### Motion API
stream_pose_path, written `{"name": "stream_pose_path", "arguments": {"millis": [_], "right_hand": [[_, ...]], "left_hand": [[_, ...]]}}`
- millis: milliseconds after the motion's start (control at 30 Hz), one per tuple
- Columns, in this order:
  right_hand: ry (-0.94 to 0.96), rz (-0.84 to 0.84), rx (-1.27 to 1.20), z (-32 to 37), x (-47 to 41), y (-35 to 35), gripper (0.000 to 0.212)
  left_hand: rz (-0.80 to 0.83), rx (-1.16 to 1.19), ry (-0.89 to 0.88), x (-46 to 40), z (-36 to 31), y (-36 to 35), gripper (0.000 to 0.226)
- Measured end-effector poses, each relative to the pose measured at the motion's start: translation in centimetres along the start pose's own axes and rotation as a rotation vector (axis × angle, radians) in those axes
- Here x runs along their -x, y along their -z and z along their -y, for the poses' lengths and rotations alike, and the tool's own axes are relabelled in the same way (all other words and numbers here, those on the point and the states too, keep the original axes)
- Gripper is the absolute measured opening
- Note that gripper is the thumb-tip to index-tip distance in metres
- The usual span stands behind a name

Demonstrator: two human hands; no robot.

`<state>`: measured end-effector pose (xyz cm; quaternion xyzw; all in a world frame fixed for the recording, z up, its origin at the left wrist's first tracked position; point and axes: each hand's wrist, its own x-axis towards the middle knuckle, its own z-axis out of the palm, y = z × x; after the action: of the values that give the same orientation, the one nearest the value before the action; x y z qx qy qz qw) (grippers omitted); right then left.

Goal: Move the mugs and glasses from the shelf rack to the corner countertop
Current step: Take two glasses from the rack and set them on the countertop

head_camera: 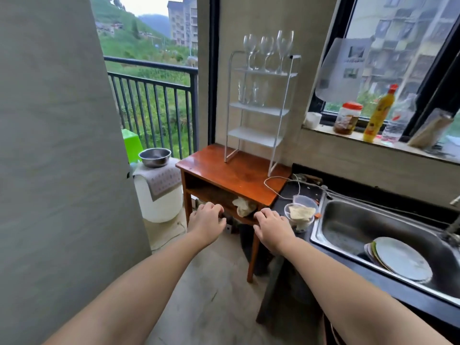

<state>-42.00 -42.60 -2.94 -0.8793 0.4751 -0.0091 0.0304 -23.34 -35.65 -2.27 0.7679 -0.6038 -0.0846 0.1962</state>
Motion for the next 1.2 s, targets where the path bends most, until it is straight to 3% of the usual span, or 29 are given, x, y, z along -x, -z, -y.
{"name": "stream_pose_path", "arguments": {"millis": [467, 1067, 1200], "right_hand": [[-0.153, -0.191, -0.062, 3.0, -26.4, 5.2, 0.043], [-0.264, -0.439, -0.167, -9.0, -53.1, 13.8, 0.043], [-0.323, -0.520, -0.362, -11.2, -58.0, 15.6, 0.045]], "left_hand": [[-0.006, 0.025, -0.197, -27.8, 7.5, 6.5, 0.035], [-0.044, 0.214, -0.297, -58.4, -0.3, 7.3, 0.037], [-0.083, 0.387, -0.215, -63.7, -2.1, 6.8, 0.044]]}}
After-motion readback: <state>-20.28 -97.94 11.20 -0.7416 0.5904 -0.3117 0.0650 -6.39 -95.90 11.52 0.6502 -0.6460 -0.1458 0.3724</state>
